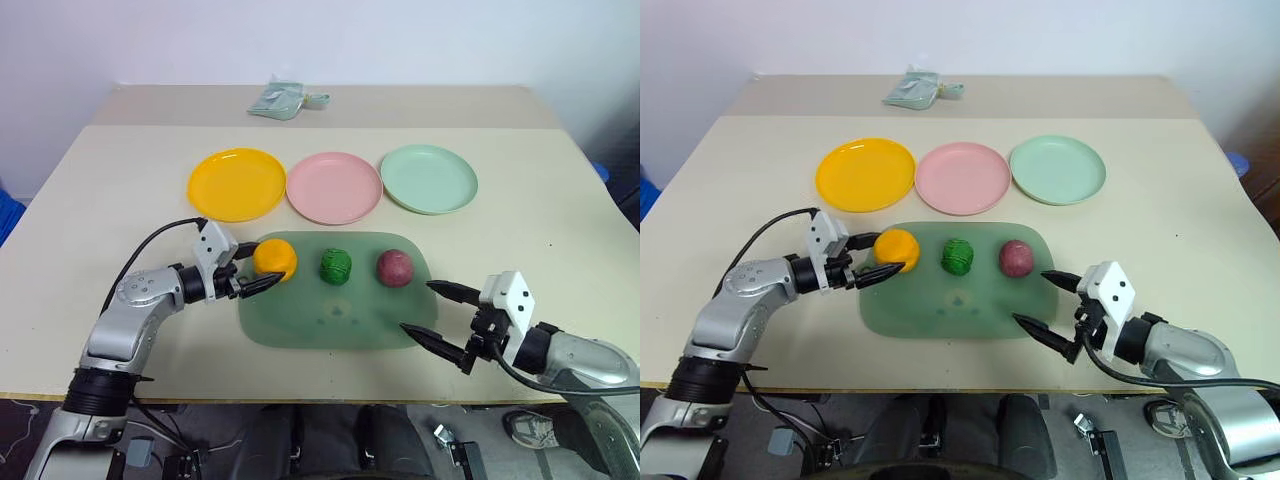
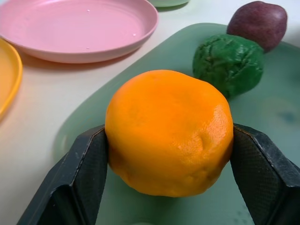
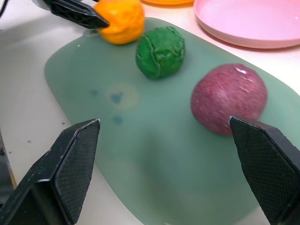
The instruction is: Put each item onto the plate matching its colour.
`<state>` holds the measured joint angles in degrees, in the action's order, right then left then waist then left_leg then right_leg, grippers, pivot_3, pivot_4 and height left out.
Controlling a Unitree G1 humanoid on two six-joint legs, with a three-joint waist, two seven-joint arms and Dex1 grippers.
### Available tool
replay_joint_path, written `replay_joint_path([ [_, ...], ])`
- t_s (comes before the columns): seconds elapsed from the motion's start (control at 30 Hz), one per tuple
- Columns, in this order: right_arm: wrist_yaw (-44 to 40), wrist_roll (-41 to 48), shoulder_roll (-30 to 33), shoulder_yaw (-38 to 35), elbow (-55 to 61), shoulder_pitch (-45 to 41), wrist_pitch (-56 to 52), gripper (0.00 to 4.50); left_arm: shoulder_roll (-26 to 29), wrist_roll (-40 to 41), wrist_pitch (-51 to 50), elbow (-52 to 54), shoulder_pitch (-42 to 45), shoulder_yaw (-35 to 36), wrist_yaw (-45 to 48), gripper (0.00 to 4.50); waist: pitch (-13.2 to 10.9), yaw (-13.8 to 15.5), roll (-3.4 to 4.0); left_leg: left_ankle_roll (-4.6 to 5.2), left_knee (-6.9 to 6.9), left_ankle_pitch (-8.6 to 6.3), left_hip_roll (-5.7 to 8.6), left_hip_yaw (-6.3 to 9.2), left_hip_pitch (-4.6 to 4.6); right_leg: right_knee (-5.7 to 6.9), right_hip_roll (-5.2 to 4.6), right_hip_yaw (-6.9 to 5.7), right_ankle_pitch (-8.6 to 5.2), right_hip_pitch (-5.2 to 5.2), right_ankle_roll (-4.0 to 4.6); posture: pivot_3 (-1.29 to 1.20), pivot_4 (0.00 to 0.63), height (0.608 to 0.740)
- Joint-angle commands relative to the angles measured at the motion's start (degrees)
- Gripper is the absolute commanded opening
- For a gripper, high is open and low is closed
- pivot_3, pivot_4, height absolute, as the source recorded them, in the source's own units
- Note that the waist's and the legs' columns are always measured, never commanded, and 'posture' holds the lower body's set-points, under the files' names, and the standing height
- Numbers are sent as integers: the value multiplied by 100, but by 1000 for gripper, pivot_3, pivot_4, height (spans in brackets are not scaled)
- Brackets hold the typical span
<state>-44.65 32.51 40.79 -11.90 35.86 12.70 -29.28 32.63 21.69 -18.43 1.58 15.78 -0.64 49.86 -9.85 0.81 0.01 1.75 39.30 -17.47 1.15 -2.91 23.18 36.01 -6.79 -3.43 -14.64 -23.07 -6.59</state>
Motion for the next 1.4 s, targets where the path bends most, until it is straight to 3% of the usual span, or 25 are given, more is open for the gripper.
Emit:
replay_joint_path([
  [0.03, 86, 167, -29, 22, 224, -243, -52, 4500, -258, -266, 193, -380, 501, 569, -1073, 3213, -4, 11, -6, 0, 2, 0, 0, 2, 1, 2, 0, -1, 0, 0, 0, 0, 150, 740],
  [0.2, 133, 180, -85, 289, 80, -729, -135, 4500, -671, -964, 141, -1752, 1774, 767, -2781, 3213, -1, 30, -30, 1, 12, 1, 4, 9, 5, 8, 4, -5, 1, 1, -2, 0, 150, 740],
  [0.4, 181, 141, -130, 561, -42, -1176, -205, 4500, -931, -1414, 463, -3398, 2828, 643, -3256, 3213, -1, 1, -34, 6, 18, -1, 8, 4, 13, 9, 7, -10, 0, 1, -6, 0, 150, 740],
  [0.47, 282, 116, -176, 624, -85, -1381, -252, 4500, -970, -1328, 534, -3703, 2995, 770, -3219, 4192, -6, -8, -43, 6, 19, -1, 6, 4, 17, 9, 7, -12, 1, -2, -8, 0, 150, 740],
  [0.5, 374, 145, -223, 658, -125, -1502, -354, 4500, -964, -1300, 565, -3773, 3026, 818, -3202, 4471, -8, -11, -46, 6, 21, -1, 4, 4, 19, 9, 8, -13, 1, -5, -8, 0, 150, 740],
  [0.57, 499, 113, -290, 777, -169, -1704, -477, 4500, -913, -1305, 648, -3760, 2998, 838, -3130, 4471, -8, -15, -47, 5, 25, 0, 1, 4, 19, 9, 9, -14, 1, -6, -8, 0, 150, 740],
  [0.8, 988, -574, -689, 1813, -256, -2628, -652, 4500, -449, -1006, 928, -1895, 1859, 970, -2311, 4471, -8, -41, -47, 1, 27, 0, -2, 2, 21, 10, 6, -13, 1, -14, -8, 0, 150, 740],
  [0.93, 1319, -1105, -1155, 2462, -838, -3198, -753, 4500, 22, 24, 510, 27, 494, 1124, -967, 4471, -7, -77, -47, 0, 30, -1, -2, 2, 21, 8, 2, -12, 1, -14, -8, 0, 150, 740],
  [1.03, 1328, -1430, -1192, 2820, -1120, -3376, -923, 4500, 446, 331, 215, 1059, -402, 897, -253, 4471, -8, -42, -44, -1, 30, -1, -1, 8, 22, 9, -1, -13, 0, -14, -6, 0, 150, 740],
  [1.2, 1414, -1668, -1376, 3033, -1394, -3592, -1242, 4500, 734, 483, -88, 2030, -1294, 553, 169, 4471, -8, -18, -41, 0, 34, -1, 3, 8, 21, 8, -4, -11, 0, -8, -4, 0, 150, 740],
  [1.3, 1406, -1843, -1409, 3119, -1453, -3631, -1195, 3613, 707, 604, -289, 2334, -1468, 501, 162, 4500, -8, -28, -40, 0, 33, -1, 0, 9, 21, 9, -1, -11, 0, -11, -4, 0, 150, 740],
  [1.4, 1413, -1925, -1472, 3087, -1375, -3638, -1124, 2200, 655, 626, -391, 2465, -1483, 468, 67, 4500, -8, -30, -41, 1, 33, -2, 0, 8, 22, 9, 0, -10, 0, -12, -4, 0, 150, 740],
])
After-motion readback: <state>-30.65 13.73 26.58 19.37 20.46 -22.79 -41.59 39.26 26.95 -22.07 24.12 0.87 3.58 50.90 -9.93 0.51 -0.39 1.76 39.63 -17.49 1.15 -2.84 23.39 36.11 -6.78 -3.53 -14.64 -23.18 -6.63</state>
